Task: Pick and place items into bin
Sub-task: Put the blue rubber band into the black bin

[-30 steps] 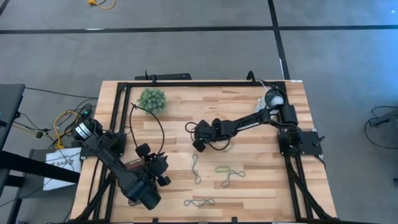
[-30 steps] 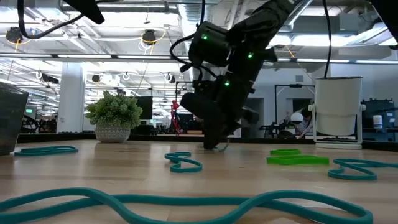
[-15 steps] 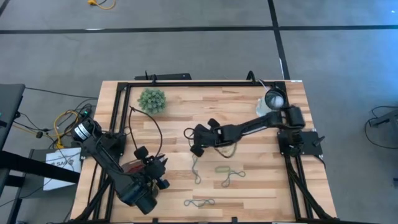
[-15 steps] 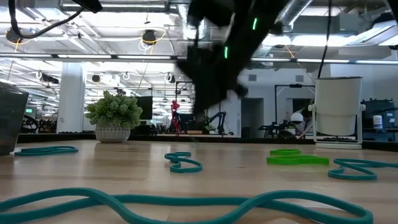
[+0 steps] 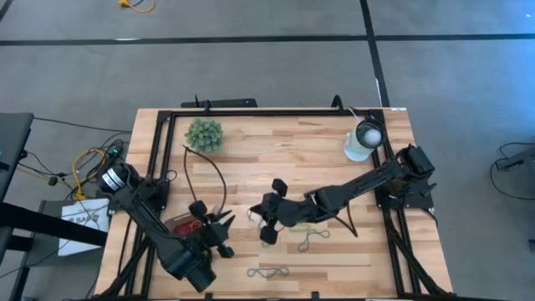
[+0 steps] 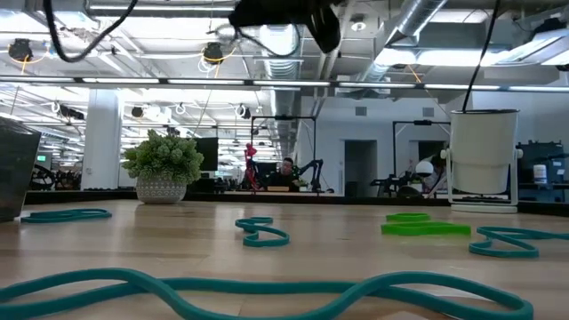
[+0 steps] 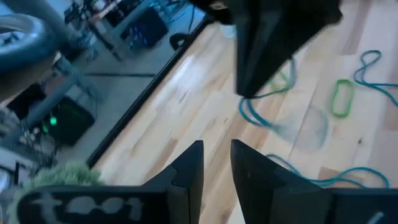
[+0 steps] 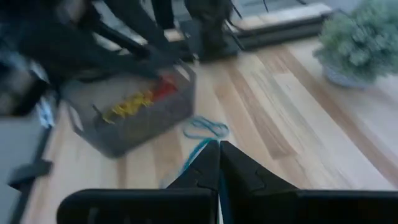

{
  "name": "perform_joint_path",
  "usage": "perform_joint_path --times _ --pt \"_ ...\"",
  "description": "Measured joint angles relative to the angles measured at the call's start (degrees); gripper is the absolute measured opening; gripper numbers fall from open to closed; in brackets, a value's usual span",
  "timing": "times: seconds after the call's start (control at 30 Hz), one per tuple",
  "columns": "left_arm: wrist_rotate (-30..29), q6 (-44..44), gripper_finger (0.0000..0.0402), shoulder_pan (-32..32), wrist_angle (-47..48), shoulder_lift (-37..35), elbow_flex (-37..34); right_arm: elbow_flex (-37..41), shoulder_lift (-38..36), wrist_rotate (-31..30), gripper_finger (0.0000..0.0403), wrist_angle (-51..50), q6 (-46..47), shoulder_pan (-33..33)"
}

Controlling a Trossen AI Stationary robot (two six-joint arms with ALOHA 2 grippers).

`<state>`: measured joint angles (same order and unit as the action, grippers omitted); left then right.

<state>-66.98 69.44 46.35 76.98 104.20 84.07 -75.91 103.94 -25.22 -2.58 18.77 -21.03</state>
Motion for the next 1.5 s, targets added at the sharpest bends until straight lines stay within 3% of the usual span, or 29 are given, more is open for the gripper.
perform_joint_path --times 0.3,0.57,0.83,1.07,1.2,1.4,1.5 --pt "-2.35 -15.33 0.0077 -0.81 -11.41 5.76 0.0 -0.1 1.44 1.0 0.0001 5.47 -2.82 -1.47" --pt "-8.29 -15.14 0.0103 -1.1 -10.74 6.3 0.0 -0.08 1.46 1.13 0.0001 4.76 -2.9 -1.44" --pt "-7.01 -15.19 0.0126 -2.98 -10.85 6.3 0.0 -0.08 1.46 1.62 0.0001 5.28 -2.9 -1.43" --pt "-4.08 -16.19 0.0127 -6.2 -10.98 6.3 0.0 -0.08 1.45 5.81 0.0001 8.75 -5.76 -1.21" --pt "-2.23 -16.45 0.0106 -7.02 -10.95 6.3 0.0 -0.08 1.44 5.76 0.0001 8.65 -5.8 -0.82" --pt "-1.0 -16.52 0.0016 -6.86 -10.38 6.3 0.0 -0.08 1.44 5.66 0.0001 7.73 -5.76 0.03" --pt "0.51 -16.4 0.0007 -6.63 -8.75 6.3 0.0 -0.08 1.44 5.67 0.0007 7.29 -5.73 0.52"
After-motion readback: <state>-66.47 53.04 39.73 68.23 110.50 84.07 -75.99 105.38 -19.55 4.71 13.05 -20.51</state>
